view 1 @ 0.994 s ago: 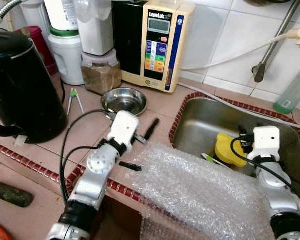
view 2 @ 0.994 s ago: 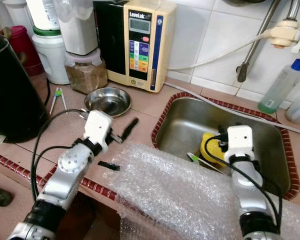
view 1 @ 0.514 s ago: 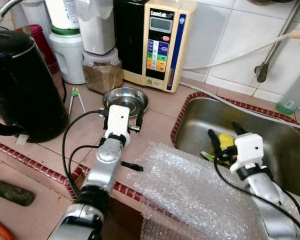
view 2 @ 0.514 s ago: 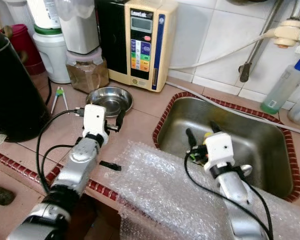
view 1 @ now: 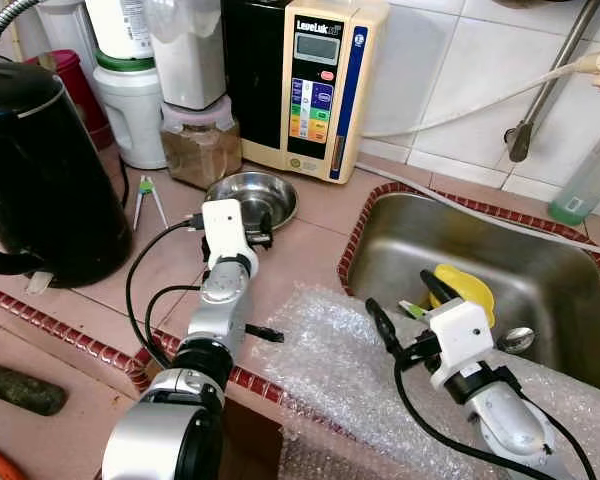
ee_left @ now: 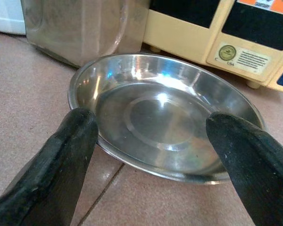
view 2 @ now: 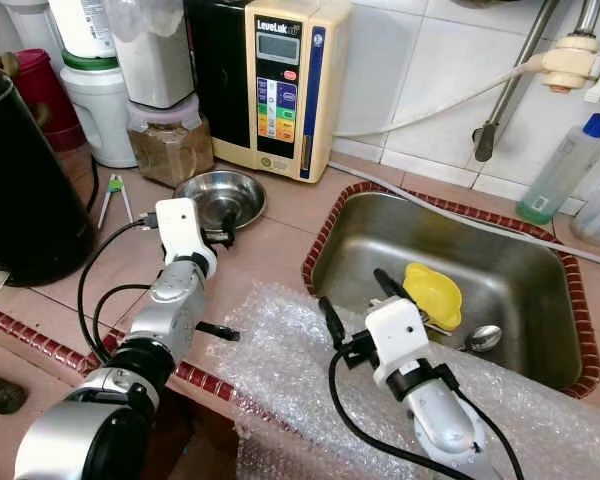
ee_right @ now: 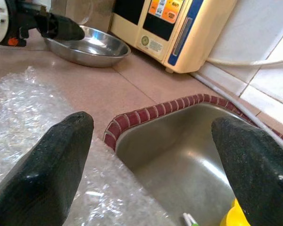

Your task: Kitchen organization

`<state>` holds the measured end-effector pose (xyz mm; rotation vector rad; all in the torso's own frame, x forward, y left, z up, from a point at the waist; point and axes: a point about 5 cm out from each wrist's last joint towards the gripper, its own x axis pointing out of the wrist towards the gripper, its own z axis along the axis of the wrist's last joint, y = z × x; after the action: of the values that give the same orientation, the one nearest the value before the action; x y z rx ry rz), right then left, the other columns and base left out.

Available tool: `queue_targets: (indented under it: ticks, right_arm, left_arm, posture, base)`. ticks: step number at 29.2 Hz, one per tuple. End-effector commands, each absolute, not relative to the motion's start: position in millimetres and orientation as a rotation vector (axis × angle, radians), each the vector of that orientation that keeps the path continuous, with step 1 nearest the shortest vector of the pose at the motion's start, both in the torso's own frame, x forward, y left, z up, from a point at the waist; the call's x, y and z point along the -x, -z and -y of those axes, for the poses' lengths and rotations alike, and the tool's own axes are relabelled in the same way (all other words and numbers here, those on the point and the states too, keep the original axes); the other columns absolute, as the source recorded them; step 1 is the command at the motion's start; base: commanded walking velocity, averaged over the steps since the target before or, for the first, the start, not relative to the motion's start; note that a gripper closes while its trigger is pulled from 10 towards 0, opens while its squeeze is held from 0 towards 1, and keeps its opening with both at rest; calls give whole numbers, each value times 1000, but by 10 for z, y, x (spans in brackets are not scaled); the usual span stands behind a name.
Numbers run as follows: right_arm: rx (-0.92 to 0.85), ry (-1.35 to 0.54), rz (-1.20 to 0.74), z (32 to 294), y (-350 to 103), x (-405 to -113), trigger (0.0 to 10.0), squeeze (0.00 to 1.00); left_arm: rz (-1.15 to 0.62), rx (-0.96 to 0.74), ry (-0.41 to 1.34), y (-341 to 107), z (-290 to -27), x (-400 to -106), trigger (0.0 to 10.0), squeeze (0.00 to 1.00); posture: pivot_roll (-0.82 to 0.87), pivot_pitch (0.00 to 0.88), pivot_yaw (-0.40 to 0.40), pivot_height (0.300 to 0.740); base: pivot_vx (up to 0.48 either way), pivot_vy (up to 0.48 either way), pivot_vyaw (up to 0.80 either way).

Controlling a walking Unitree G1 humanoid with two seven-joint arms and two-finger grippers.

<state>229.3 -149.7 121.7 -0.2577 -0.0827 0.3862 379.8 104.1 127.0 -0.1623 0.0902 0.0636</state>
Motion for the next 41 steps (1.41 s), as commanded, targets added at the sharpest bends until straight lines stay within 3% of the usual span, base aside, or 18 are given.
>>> queue_targets:
  ticks: [1,2,3,9,10,11,12,18,19,21,22,23,36,41]
  right_arm:
    - [265,-391,89,1474,-1264,-2280,10000,1000]
    - [266,-392,87,1466,-1263,-2278,10000,1000]
    - [267,-395,85,1457,-1264,-2277,10000,1000]
    - [274,-408,89,1412,-1280,-2290,10000,1000]
    - [273,-409,86,1401,-1277,-2288,10000,875]
    - [271,-409,85,1394,-1275,-2287,10000,875]
    - [271,-410,84,1387,-1274,-2287,10000,773]
    - [269,-418,82,1338,-1256,-2292,10000,761]
    - [268,-418,83,1332,-1257,-2300,10000,761]
    - [269,-418,83,1328,-1256,-2305,10000,761]
    - [268,-419,83,1325,-1259,-2311,10000,761]
    - [268,-419,83,1324,-1259,-2315,10000,761]
    - [269,-423,89,1314,-1256,-2383,10000,761]
    - [268,-426,92,1314,-1257,-2413,10000,761]
  left_arm:
    - [-113,186,-87,-1269,-1034,-3817,10000,278]
    - [-126,190,-100,-1262,-1045,-3821,10000,192]
    - [-153,196,-126,-1237,-1067,-3823,10000,0]
    - [-241,204,-139,-1140,-1096,-3815,10000,0]
    - [-274,198,-132,-1103,-1075,-3806,10000,0]
    - [-290,205,-131,-1084,-1068,-3800,10000,0]
    - [-302,209,-132,-1069,-1064,-3795,10000,0]
    - [-328,225,-141,-1063,-1055,-3798,10000,0]
    - [-334,226,-135,-1072,-1052,-3805,6588,0]
    - [-339,226,-134,-1074,-1052,-3808,6588,0]
    - [-336,222,-120,-1085,-1048,-3813,2235,0]
    - [-338,222,-115,-1086,-1046,-3815,0,0]
    - [-360,257,-110,-1084,-1137,-3819,0,0]
    - [-298,177,-94,-1105,-1226,-3809,0,0]
  posture:
    - [-24,0,-5,740]
    - [-24,0,-5,740]
    - [-23,0,-4,740]
    - [-20,0,2,740]
    - [-18,0,4,740]
    - [-17,0,5,740]
    - [-17,0,6,740]
    - [-5,0,9,740]
    - [-2,0,8,740]
    - [-1,0,8,740]
    - [4,0,9,740]
    - [7,0,8,740]
    - [32,0,5,740]
    - [43,0,2,740]
  base:
    - [0,0,0]
    - [0,0,0]
    - [0,0,0]
    - [0,0,0]
    - [0,0,0]
    - [0,0,0]
    - [0,0,0]
    - [0,0,0]
    - [0,0,0]
    - [0,0,0]
    - [0,0,0]
    - [0,0,0]
    - [0,0,0]
    - [0,0,0]
